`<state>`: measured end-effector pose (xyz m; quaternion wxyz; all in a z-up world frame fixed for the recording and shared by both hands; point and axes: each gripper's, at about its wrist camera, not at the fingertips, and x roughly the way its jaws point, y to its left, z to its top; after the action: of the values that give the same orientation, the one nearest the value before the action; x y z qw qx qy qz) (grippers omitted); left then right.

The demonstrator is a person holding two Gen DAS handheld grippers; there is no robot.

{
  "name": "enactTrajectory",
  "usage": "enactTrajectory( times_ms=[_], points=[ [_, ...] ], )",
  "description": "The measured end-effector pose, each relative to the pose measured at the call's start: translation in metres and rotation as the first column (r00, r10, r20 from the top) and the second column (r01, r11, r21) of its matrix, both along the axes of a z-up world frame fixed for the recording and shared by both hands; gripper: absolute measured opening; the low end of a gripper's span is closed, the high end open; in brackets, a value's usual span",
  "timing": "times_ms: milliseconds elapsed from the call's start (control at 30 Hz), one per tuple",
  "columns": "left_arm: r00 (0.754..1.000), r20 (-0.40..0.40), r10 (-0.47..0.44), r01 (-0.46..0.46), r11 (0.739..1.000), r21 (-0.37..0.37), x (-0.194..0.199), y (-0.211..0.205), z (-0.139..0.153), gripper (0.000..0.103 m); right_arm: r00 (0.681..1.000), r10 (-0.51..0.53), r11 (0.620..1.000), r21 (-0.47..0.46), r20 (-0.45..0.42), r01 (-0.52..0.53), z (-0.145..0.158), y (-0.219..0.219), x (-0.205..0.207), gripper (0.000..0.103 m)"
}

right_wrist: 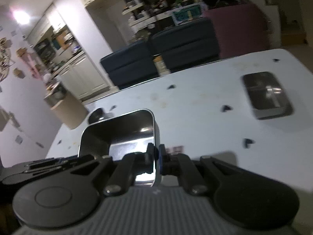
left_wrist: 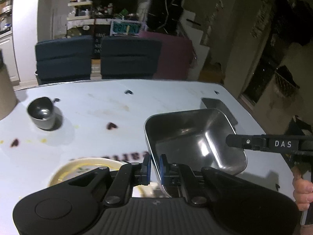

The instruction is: Organize plates and bowls

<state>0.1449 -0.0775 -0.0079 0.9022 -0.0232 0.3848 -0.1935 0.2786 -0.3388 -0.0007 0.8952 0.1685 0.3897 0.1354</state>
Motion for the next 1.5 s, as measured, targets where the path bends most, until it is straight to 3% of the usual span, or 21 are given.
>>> enactTrajectory(
  times_ms=[467,833,1033,1500],
  points=[
    [0.991,-0.12,-0.052,0.057,0.998,0.037,0.011,-0.066,-0.041,0.01,0.991,-0.104,0.991,-0.09,-0.081,0.097,-0.026,-0.046,-0.01,0.006],
    [0.973,-0.207,-0.097,0.118,0.989,0.088,0.014,-0.096,-0.07,0.011,0.972,-0.124,0.98,-0.177,-0.198,0.089,-0.047,-0.068,-0.003,0.006],
    [0.967,-0.23,-0.105,0.131,0.986,0.103,0.014,-0.104,-0.078,0.011,0.959,-0.118,0.977,-0.203,-0.257,0.066,-0.061,-0.073,0.003,0.006],
    [0.959,-0.26,-0.111,0.147,0.982,0.122,0.018,-0.108,-0.089,0.011,0.95,-0.101,0.973,-0.23,-0.294,0.033,-0.076,-0.072,0.014,0.006]
  ],
)
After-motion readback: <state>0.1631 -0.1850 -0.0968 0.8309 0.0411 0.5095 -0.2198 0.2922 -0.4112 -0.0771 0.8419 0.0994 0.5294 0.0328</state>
